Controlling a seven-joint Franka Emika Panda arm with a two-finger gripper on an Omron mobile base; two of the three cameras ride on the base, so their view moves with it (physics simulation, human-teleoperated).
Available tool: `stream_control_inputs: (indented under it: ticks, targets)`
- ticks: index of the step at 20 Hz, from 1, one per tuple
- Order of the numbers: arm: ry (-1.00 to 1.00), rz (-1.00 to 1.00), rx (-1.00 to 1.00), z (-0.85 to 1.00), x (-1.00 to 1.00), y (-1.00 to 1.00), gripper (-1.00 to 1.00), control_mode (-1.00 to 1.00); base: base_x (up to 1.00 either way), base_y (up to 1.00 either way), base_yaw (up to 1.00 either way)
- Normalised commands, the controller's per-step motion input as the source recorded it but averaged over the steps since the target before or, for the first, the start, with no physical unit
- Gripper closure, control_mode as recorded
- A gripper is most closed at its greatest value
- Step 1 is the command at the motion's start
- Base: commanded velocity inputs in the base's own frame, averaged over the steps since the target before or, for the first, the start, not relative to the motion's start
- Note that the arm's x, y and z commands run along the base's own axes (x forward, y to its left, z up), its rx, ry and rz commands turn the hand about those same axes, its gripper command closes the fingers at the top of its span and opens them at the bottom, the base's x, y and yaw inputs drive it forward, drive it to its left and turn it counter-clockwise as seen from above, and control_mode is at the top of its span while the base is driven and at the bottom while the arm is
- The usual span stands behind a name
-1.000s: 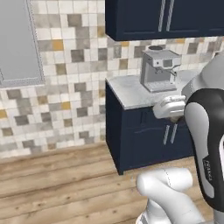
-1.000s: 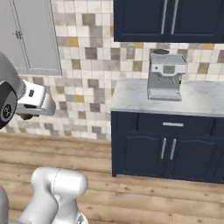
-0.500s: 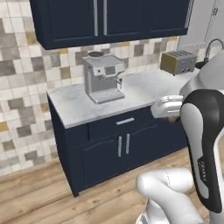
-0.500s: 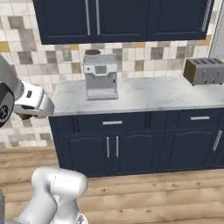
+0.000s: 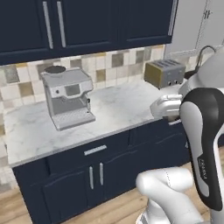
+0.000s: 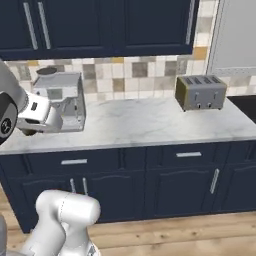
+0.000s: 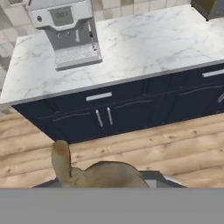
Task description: Retrieve the bottle and the shaker from the cabinet and place them next to the mixing bowl on the counter. Then add garlic from the fridge to the mixing bowl.
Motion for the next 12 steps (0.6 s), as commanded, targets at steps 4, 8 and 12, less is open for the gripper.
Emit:
stream_control_inputs:
  ticks: [4,8,12]
  targets:
    - [0.0,0.0,0.0,0.0,0.0,0.0,1.0,1.0,0.76,-1.0,-0.04]
    - [0.0,0.0,0.0,0.0,0.0,0.0,1.0,1.0,0.46,-1.0,-0.12]
    - [0.0,0.0,0.0,0.0,0.0,0.0,1.0,1.0,0.22,-1.0,-0.19]
